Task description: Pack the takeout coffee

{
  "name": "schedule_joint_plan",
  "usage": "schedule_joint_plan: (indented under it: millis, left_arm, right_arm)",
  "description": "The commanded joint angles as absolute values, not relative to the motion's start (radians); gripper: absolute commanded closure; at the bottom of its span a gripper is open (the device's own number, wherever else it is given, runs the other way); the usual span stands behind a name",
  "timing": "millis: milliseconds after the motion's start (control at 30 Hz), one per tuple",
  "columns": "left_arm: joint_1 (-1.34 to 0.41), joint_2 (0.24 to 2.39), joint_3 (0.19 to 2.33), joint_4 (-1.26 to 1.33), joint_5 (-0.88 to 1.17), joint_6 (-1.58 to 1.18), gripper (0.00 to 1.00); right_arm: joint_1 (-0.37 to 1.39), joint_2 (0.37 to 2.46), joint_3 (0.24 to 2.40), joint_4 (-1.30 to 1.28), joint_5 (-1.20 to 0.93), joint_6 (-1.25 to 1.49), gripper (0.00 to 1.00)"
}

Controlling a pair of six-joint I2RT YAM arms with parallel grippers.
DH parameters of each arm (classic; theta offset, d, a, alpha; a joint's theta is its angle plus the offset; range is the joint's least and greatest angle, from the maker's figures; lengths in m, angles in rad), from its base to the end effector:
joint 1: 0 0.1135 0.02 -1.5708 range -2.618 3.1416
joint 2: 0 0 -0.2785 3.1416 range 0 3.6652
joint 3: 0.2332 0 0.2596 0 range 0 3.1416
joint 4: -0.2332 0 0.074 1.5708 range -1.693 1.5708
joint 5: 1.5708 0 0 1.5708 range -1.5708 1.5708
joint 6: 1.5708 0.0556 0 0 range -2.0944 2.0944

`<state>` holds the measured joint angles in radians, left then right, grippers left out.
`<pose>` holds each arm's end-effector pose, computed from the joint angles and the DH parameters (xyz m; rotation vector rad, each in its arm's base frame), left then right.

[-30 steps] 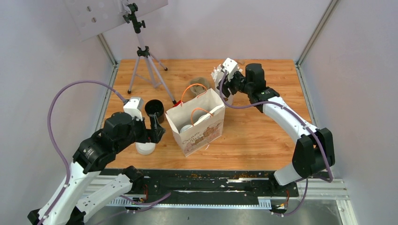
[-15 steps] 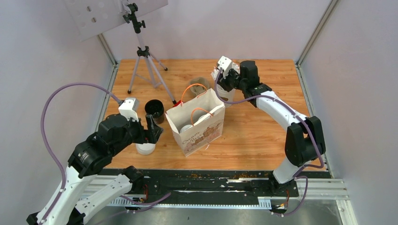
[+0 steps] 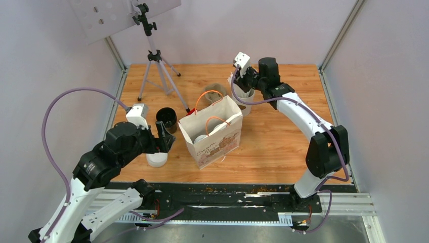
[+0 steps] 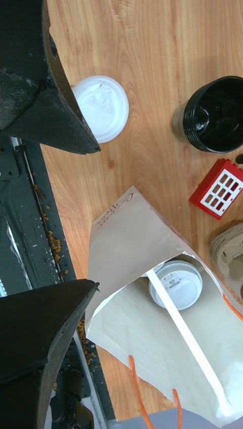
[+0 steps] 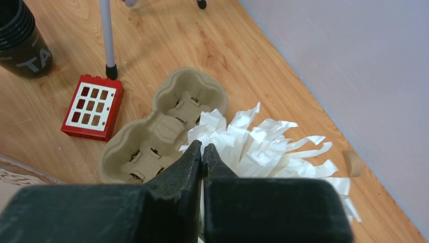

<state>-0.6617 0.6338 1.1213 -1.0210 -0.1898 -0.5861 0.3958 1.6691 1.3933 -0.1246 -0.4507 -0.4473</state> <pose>0.0864 -0.0540 0.3843 -0.0353 2.1419 -0.5480 0.3791 0.1846 0.3312 -1.0566 1.6402 0.4091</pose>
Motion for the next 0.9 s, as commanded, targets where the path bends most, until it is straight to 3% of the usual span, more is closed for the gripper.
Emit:
schedule_joint_plan:
  millis: [0, 633, 867]
  left_arm:
    - [-0.666, 0.632, 1.128, -0.975, -0.205, -0.600, 0.00]
    - [-0.666, 0.644, 1.150, -1.000, -0.148, -0.603, 0.00]
    - [-0.666, 0.710, 1.210, -1.050, -0.217, -0.561, 0.00]
  right_arm:
    - [0.393, 1.639, 1.478, -0.192, -0.399, -0.427, 1.00]
    - [0.393, 1.530, 1.564, -0.361, -0.330, -0.253, 1.00]
    - [0.393, 1.446, 1.635, -0.414, -0.254, -0.147, 1.00]
